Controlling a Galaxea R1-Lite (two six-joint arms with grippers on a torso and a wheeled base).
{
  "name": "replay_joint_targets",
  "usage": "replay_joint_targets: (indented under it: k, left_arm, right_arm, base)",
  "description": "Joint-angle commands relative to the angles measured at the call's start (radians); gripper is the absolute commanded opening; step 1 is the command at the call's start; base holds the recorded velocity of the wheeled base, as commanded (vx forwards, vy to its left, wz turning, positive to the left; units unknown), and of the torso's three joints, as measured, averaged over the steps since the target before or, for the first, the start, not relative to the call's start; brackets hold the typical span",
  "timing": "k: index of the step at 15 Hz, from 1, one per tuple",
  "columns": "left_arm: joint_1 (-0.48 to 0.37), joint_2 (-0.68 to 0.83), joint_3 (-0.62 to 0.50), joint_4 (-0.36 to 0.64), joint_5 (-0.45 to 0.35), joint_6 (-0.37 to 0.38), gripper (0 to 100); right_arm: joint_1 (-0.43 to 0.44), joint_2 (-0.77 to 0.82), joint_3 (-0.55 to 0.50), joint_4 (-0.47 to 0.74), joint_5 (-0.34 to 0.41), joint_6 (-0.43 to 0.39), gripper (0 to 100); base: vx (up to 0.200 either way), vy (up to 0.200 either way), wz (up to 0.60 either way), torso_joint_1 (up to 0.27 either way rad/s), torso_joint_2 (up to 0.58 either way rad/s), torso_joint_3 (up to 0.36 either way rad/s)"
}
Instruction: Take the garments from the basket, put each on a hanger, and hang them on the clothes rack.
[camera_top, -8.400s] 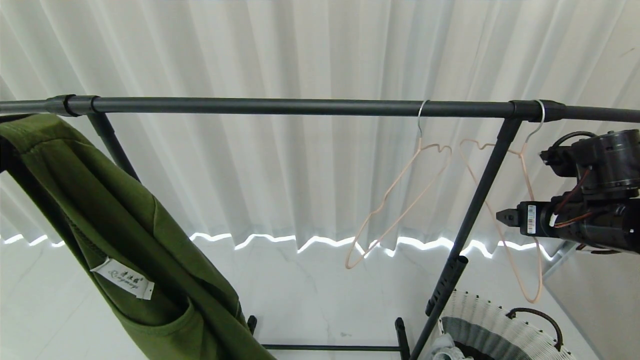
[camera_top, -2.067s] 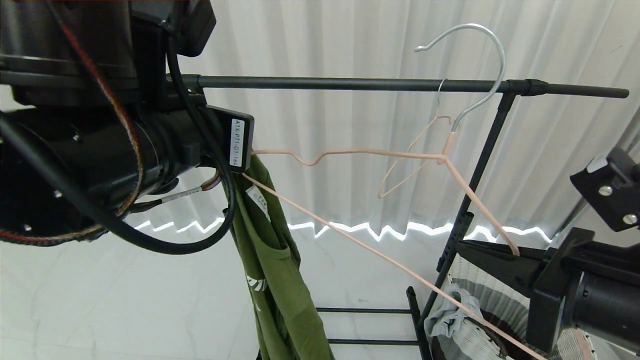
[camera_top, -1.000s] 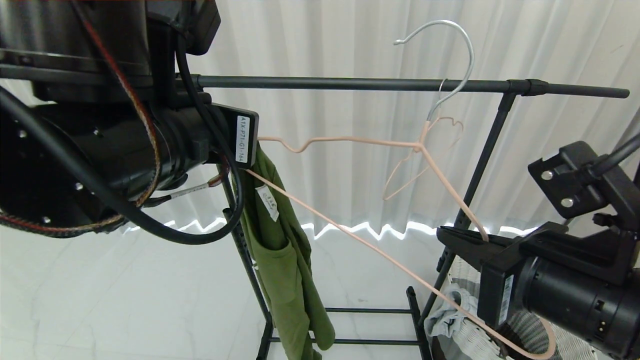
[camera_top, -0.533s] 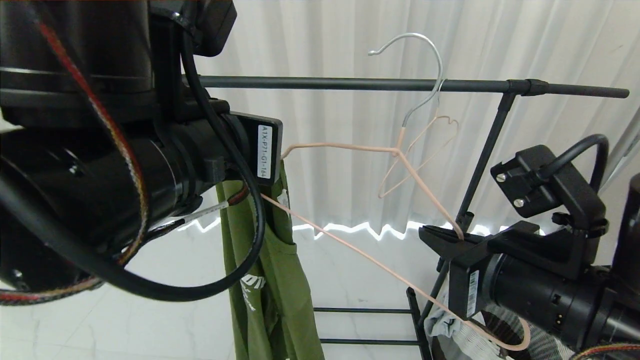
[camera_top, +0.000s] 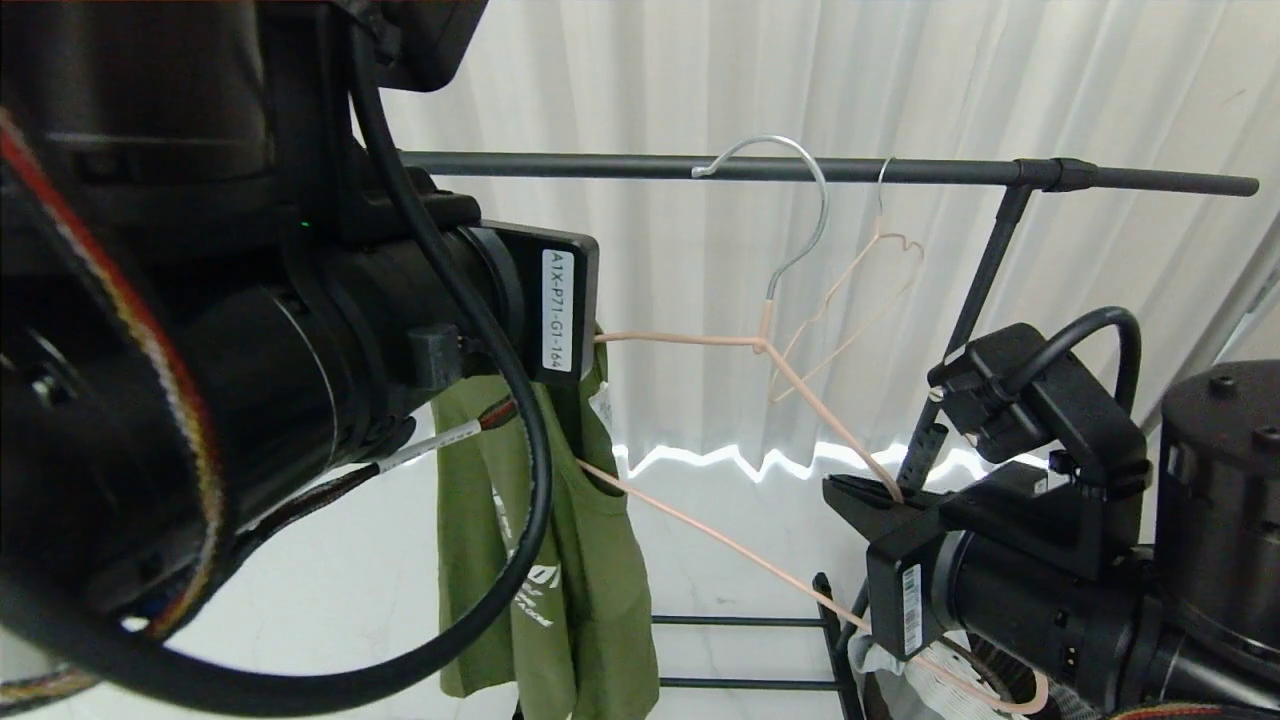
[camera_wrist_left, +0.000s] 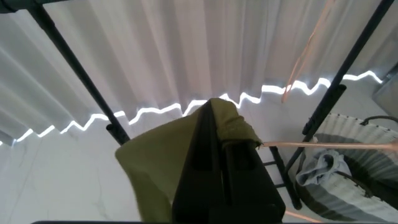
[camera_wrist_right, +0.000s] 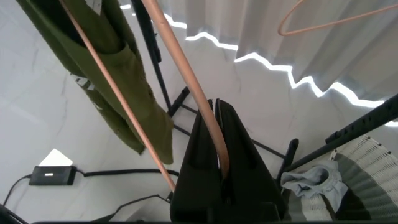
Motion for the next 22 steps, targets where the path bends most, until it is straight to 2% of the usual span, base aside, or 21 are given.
replay_joint_targets:
  k: [1, 6, 9, 11, 12, 15, 20, 21, 22]
  left_arm:
    - [0.012, -0.013, -0.002, 0.0, 0.001, 0.0, 0]
    - [-0.008, -0.008, 0.005, 0.0, -0.001, 0.0, 0]
    - [0.07, -0.014, -0.002, 0.0, 0.024, 0.003, 0]
    - [0.085, -0.02, 0.001, 0.001, 0.032, 0.006, 0]
    - [0.085, -0.022, 0.007, 0.001, 0.032, 0.006, 0]
    - [0.073, -0.011, 0.011, 0.003, 0.033, 0.008, 0]
    - [0.025, -0.006, 0.031, 0.003, 0.033, 0.008, 0]
    - [0.027, -0.009, 0.031, 0.003, 0.035, 0.011, 0]
    - [0.027, -0.009, 0.031, 0.005, 0.035, 0.011, 0]
  right_arm:
    - [-0.003, -0.005, -0.002, 0.002, -0.002, 0.0, 0]
    - [-0.009, 0.006, -0.013, 0.002, -0.051, 0.0, 0]
    - [-0.047, -0.048, -0.008, 0.051, -0.082, 0.0, 0]
    - [-0.073, -0.088, -0.006, 0.109, -0.086, 0.0, 0]
    - [-0.101, -0.106, 0.004, 0.123, -0.091, 0.0, 0]
    - [-0.11, -0.1, 0.006, 0.12, -0.148, 0.0, 0]
    - [-0.133, -0.093, 0.006, 0.103, -0.166, 0.0, 0]
    - [-0.153, -0.08, 0.004, 0.101, -0.215, 0.0, 0]
    - [-0.154, -0.08, 0.004, 0.101, -0.218, 0.0, 0]
  base:
    - [0.0, 0.0, 0.0, 0.0, 0.0, 0.0]
    - [0.0, 0.0, 0.0, 0.0, 0.0, 0.0]
    - [0.0, 0.0, 0.0, 0.0, 0.0, 0.0]
    - [0.0, 0.0, 0.0, 0.0, 0.0, 0.0]
    - [0.0, 0.0, 0.0, 0.0, 0.0, 0.0]
    - [0.0, 0.0, 0.0, 0.0, 0.0, 0.0]
    - [0.0, 0.0, 0.0, 0.0, 0.0, 0.0]
    - [0.0, 0.0, 0.0, 0.0, 0.0, 0.0]
    - [0.0, 0.0, 0.0, 0.0, 0.0, 0.0]
